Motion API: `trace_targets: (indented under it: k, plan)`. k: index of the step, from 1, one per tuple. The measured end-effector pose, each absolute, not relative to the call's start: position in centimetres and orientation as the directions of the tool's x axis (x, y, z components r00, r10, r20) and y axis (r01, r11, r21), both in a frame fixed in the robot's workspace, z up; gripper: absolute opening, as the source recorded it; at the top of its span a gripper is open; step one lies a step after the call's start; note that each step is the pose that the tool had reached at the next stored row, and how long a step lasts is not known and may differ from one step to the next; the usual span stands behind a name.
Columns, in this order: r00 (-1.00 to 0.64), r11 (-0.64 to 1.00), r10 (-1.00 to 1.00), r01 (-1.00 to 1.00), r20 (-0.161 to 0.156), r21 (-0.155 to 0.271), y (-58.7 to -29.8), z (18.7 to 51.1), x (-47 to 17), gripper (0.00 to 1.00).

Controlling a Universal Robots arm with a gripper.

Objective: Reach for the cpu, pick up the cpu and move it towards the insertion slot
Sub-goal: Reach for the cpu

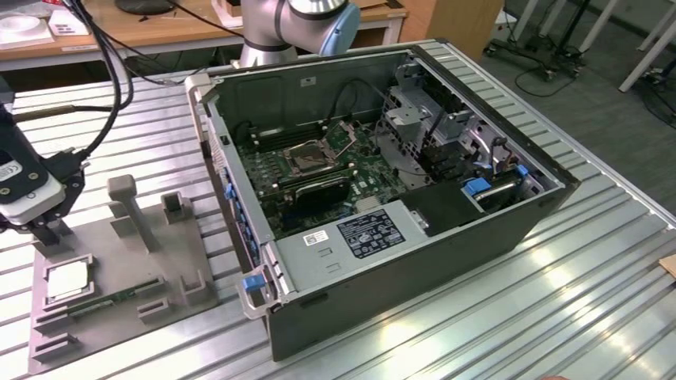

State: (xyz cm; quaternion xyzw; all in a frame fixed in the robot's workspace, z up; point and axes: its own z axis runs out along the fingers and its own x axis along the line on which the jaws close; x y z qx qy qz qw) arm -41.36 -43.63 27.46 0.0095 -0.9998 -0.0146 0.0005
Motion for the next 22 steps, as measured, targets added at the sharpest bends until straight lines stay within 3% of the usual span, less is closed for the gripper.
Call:
trace_targets:
  k: [22]
  plan:
    - [-1.0,0.999,-0.019,-0.019,0.001,0.029,-43.7,25.9,-42.0,0.11]
